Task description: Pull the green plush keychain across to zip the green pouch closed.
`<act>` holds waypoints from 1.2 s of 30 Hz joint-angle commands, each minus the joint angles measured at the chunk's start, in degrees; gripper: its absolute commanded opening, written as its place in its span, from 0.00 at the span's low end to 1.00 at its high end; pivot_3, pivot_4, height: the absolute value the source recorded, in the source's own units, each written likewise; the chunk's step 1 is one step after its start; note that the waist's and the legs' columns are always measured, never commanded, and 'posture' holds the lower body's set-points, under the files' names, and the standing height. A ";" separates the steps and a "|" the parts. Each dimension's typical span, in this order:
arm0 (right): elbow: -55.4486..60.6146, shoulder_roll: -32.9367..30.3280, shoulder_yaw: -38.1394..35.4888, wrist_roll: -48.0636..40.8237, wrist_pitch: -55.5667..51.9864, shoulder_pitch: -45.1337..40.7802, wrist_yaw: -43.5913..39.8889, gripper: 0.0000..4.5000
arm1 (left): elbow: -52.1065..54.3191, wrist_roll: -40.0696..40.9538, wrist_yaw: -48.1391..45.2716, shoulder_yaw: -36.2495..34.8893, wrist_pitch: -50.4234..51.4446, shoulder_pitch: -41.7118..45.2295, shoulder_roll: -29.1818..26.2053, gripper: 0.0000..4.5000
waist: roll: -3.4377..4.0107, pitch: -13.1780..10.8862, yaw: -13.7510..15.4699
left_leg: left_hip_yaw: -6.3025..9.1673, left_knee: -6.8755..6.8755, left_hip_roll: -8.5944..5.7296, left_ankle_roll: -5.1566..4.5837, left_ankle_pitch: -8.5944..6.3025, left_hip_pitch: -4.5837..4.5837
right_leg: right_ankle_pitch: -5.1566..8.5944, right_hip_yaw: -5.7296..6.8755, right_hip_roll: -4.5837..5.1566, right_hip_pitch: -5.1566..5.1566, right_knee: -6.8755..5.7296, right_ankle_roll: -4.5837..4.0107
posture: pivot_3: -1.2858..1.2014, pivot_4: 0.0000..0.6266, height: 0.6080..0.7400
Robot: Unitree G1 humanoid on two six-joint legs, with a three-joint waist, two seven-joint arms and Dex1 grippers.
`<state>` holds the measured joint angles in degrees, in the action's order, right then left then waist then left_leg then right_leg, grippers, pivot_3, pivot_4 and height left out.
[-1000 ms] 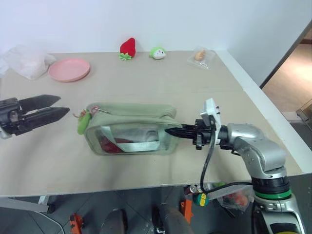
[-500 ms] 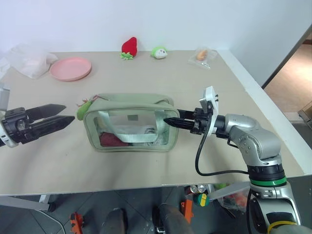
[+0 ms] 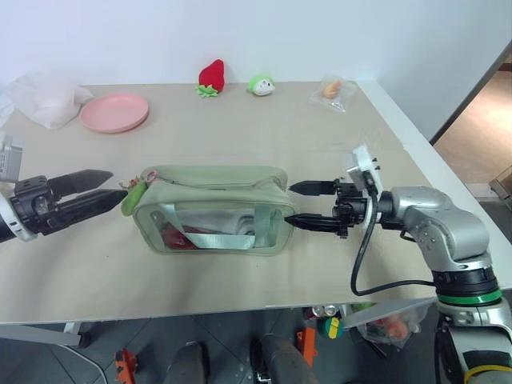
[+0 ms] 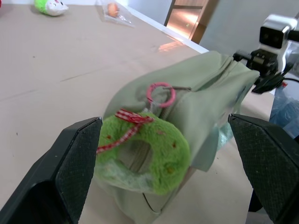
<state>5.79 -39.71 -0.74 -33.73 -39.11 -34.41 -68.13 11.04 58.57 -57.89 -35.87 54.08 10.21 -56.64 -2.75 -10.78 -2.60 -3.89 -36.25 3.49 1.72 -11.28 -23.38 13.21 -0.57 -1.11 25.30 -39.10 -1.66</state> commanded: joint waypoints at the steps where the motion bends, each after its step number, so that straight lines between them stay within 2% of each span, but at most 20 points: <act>1: 0.27 -2.44 -2.58 -1.37 0.66 -1.51 -1.44 1.00 | 0.16 0.33 -1.23 -3.09 -0.59 -1.26 -1.43 1.00 | 0.00 0.00 0.01 | 0.00 0.00 0.00 0.00 0.00 0.00 | 0.00 0.00 0.00 0.00 0.00 0.00 | 0.52 0.24 1.00; 8: 4.63 -5.29 -2.27 -3.46 -0.91 0.33 -2.55 1.00 | 2.84 2.11 -3.44 -5.26 0.21 -4.26 -2.79 1.00 | -0.01 -0.01 0.05 | 0.02 0.02 0.01 0.01 -0.01 -0.04 | 0.05 0.02 0.01 0.02 0.01 -0.02 | 0.52 0.24 1.00; 18: 10.49 -1.61 0.18 -6.61 -3.54 1.55 0.54 1.00 | 4.37 2.99 -3.83 -5.22 0.01 -3.81 -3.93 1.00 | 0.01 -0.01 0.01 | 0.02 0.01 0.05 0.02 -0.02 -0.01 | 0.04 0.02 -0.03 0.02 0.00 -0.02 | 0.52 0.24 1.00; 25: 8.06 -0.54 0.90 -5.95 -1.92 1.28 -0.19 0.53 | 4.02 2.09 -3.62 -4.68 -0.68 -4.11 -3.30 1.00 | 0.00 -0.01 0.03 | 0.00 0.00 0.02 0.02 -0.02 -0.02 | 0.04 0.00 0.01 0.02 0.00 -0.02 | 0.52 0.24 1.00; 27: 7.48 -0.47 0.73 -5.90 -1.49 1.26 -0.37 0.34 | 3.40 1.47 -3.82 -5.20 -0.84 -5.34 -2.93 1.00 | 0.01 -0.02 0.01 | 0.00 0.00 0.03 0.02 -0.02 -0.01 | 0.04 0.00 -0.01 0.02 0.00 -0.02 | 0.52 0.24 1.00; 31: 7.13 -0.40 0.69 -6.16 -1.15 1.19 -0.64 0.06 | 1.69 0.77 -4.16 -5.91 -1.30 -7.20 -2.57 1.00 | 0.01 -0.02 0.02 | 0.01 0.01 0.05 0.02 -0.02 -0.01 | 0.04 0.01 -0.03 0.02 0.00 -0.03 | 0.52 0.24 1.00; 32: 7.09 -0.36 0.72 -6.17 -1.09 1.20 -0.71 0.01 | 1.39 0.60 -4.21 -5.94 -1.32 -7.67 -2.54 1.00 | 0.01 -0.02 0.02 | 0.02 0.01 0.05 0.02 -0.02 -0.01 | 0.04 0.02 -0.03 0.02 0.00 -0.03 | 0.52 0.24 1.00; 36: 6.93 0.03 0.90 -5.74 -0.67 1.27 -0.20 0.01 | 0.28 0.01 -3.02 -5.88 -0.97 -8.80 -2.23 1.00 | 0.00 -0.01 0.03 | 0.01 0.01 0.04 0.02 -0.02 -0.02 | 0.05 0.02 -0.01 0.02 0.00 -0.03 | 0.52 0.24 1.00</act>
<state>12.06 -39.95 0.65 -39.07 -40.73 -32.40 -68.37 11.71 58.80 -61.27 -39.05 53.79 1.55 -58.92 -2.74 -10.80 -2.57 -3.88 -36.24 3.53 1.74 -11.30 -23.40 13.26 -0.56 -1.12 25.32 -39.09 -1.69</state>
